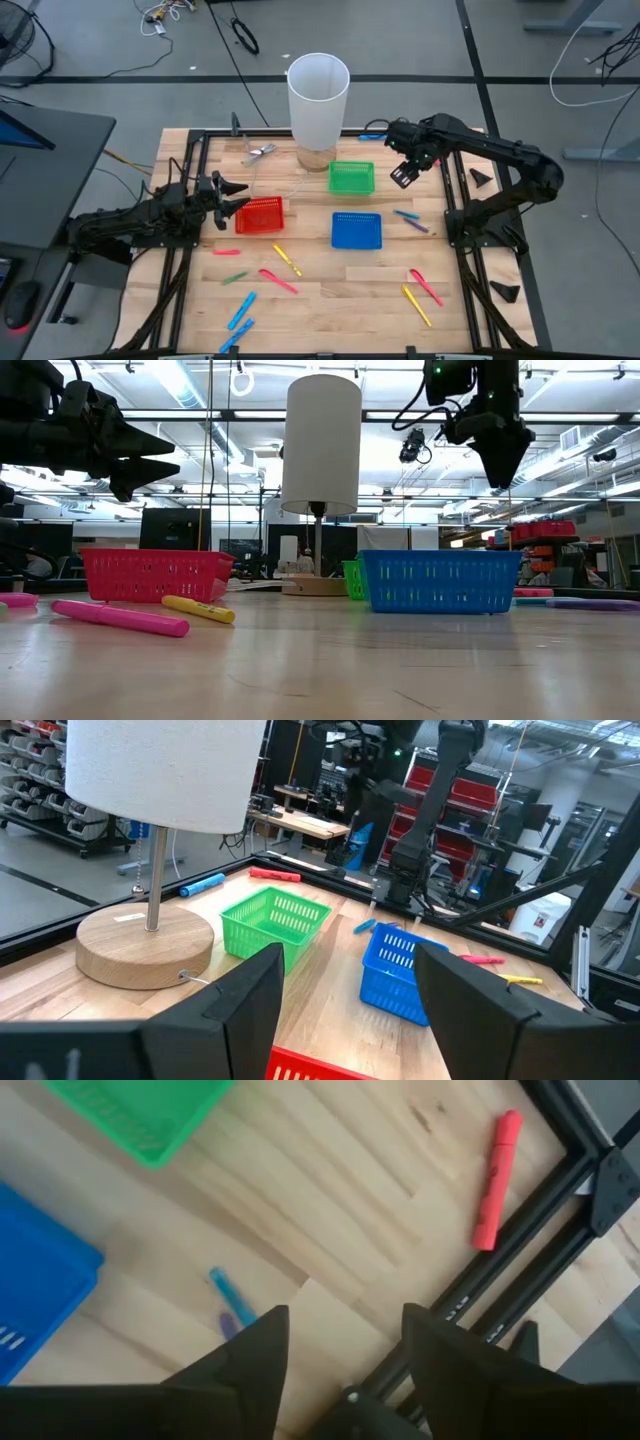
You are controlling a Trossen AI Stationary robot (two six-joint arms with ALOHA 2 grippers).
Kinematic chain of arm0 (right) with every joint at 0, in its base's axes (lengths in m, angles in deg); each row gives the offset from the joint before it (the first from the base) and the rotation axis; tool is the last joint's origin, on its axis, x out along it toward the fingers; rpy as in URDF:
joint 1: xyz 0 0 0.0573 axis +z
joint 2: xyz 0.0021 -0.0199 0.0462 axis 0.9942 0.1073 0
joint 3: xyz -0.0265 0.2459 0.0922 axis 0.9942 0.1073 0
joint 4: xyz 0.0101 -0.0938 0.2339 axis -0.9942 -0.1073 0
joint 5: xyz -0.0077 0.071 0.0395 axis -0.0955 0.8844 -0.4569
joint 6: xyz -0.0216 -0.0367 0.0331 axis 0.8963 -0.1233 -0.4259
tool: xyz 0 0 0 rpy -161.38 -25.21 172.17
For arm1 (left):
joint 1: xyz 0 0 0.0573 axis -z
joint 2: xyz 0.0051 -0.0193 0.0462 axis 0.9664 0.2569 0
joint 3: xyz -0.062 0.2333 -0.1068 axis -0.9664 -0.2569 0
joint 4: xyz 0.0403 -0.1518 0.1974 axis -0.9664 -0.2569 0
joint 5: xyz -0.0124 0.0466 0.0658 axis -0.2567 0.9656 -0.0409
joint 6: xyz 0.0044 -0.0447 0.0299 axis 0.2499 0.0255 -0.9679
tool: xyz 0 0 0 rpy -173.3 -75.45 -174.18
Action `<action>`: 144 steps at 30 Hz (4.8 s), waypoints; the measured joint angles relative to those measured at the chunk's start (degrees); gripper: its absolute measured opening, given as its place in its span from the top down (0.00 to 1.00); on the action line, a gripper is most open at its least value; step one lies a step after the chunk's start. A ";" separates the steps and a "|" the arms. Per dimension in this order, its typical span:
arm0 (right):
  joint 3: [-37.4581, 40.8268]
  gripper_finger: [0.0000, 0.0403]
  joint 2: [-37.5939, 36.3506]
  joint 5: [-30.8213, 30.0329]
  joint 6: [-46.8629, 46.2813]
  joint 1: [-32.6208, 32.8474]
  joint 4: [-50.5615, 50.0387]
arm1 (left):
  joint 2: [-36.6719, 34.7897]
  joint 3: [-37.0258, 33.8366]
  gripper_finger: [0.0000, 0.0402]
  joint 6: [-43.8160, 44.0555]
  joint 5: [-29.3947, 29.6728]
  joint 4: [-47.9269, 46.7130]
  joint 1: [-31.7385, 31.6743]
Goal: Pick & Place Markers
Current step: Put the pink highlighter into the blue bin
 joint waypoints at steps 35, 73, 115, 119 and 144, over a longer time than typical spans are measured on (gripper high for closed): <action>0.02 0.52 2.65 0.26 24.50 -31.64 10.95 | 0.00 -0.02 0.42 0.01 0.00 -0.02 -0.02; -7.27 0.52 35.30 -5.18 23.61 -37.32 12.46 | 0.00 0.00 0.42 -0.01 0.00 -0.02 -0.02; -7.94 0.89 42.86 0.61 30.00 -39.64 11.87 | 0.00 -0.02 0.42 0.00 0.00 -0.01 0.00; -8.94 0.89 40.63 1.14 28.45 -39.64 10.33 | 0.00 0.00 0.42 0.01 0.00 -0.02 -0.02; -9.86 0.89 9.65 3.28 16.86 -29.56 -4.57 | 0.00 -0.02 0.42 0.00 0.00 -0.02 -0.01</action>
